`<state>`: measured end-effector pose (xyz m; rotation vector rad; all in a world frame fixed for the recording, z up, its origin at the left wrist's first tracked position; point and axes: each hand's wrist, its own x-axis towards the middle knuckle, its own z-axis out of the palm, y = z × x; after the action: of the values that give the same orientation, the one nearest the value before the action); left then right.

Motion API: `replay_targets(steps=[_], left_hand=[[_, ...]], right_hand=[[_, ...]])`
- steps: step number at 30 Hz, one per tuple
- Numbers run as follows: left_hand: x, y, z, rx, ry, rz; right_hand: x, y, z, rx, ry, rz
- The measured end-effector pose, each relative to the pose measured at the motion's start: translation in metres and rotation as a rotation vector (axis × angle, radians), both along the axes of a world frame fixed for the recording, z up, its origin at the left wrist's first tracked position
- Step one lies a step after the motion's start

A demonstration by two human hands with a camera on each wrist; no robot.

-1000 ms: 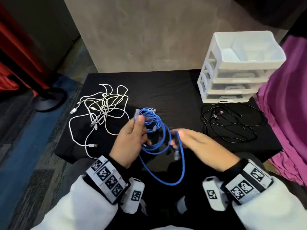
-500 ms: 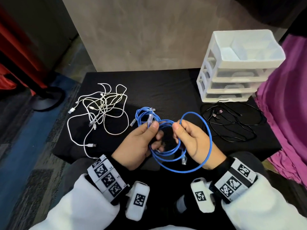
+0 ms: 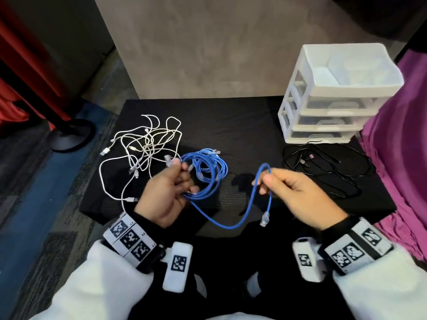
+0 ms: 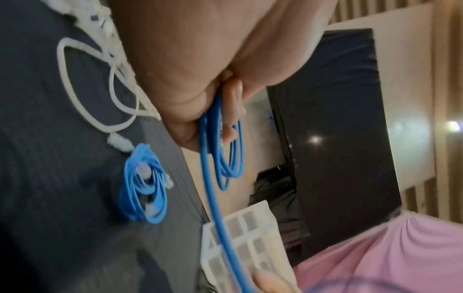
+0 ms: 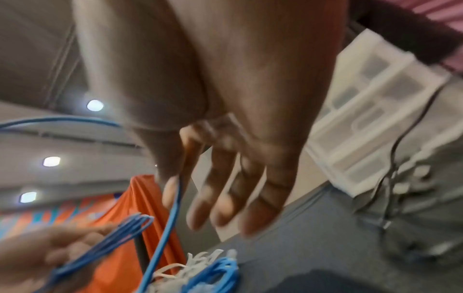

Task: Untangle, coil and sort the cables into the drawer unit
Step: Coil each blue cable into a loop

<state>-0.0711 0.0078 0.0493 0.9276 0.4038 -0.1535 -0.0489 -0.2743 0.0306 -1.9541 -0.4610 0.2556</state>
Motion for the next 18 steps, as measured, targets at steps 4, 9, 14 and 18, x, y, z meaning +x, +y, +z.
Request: replay_targets(steps=[4,9,14,18], left_hand=[[0.005,0.016,-0.005,0.178,-0.081,0.127],[0.000,-0.013,0.004,0.202,-0.183,0.104],[-0.005,-0.047,0.011,0.091,-0.199,0.033],[-0.008,-0.050,0.025,-0.005,-0.199,0.025]], right_hand=[[0.001,-0.028,0.006,-0.098,-0.004,0.099],[-0.016,-0.008,0.030,-0.074,-0.103,0.097],[-0.048,0.057,-0.001,-0.273,-0.259,0.165],[-0.061,0.078,-0.009,-0.067,-0.232,-0.221]])
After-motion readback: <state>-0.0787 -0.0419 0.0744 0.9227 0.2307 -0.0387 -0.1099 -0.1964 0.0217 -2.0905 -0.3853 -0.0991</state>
